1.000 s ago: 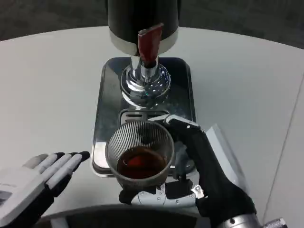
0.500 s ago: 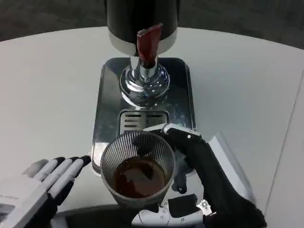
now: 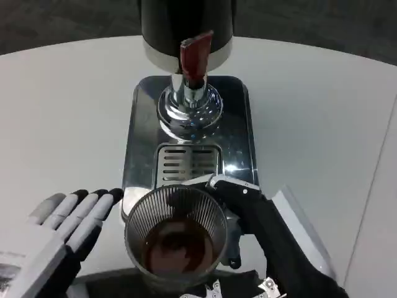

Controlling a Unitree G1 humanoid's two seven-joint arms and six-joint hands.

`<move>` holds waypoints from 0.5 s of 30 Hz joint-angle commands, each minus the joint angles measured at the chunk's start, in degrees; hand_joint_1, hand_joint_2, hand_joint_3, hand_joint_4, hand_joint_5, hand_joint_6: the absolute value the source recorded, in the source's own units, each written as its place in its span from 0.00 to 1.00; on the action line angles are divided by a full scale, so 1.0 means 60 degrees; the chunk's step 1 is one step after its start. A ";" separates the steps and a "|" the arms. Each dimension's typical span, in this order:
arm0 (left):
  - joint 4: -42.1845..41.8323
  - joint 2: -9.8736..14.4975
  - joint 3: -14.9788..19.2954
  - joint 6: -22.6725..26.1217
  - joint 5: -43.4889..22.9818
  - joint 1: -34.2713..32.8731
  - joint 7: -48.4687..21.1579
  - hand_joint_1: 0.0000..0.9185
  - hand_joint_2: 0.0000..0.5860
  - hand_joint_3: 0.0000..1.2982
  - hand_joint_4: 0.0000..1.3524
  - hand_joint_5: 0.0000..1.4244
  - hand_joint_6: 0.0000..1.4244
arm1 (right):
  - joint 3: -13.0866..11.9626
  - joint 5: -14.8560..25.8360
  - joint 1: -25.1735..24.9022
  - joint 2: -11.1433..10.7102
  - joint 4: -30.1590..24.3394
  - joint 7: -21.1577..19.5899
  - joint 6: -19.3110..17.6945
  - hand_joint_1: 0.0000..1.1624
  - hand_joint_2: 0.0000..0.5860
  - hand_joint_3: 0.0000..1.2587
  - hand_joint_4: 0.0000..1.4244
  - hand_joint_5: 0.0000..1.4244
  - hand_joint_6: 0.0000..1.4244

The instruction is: Grasp the cup under the faucet to collect the drink, then remove the cup.

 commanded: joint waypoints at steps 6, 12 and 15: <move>-0.0164 0.0074 -0.0037 0.0171 0.0194 0.0041 -0.0126 0.00 0.09 0.00 0.00 0.00 0.00 | -0.0196 0.0228 0.0132 0.0003 -0.0519 0.0099 -0.0355 0.95 0.15 0.64 0.71 0.68 0.89; -0.0139 0.0077 -0.0105 0.0263 0.0170 -0.0028 -0.0144 0.00 0.09 0.00 0.00 0.00 0.00 | -0.0232 0.0200 0.0154 0.0058 -0.0588 0.0080 -0.0316 0.95 0.15 0.64 0.71 0.68 0.89; -0.0147 0.0075 -0.0166 0.0299 0.0171 -0.0034 -0.0174 0.00 0.09 0.00 0.00 0.00 0.00 | -0.0280 0.0212 0.0133 0.0066 -0.0618 0.0107 -0.0268 0.95 0.15 0.64 0.71 0.68 0.89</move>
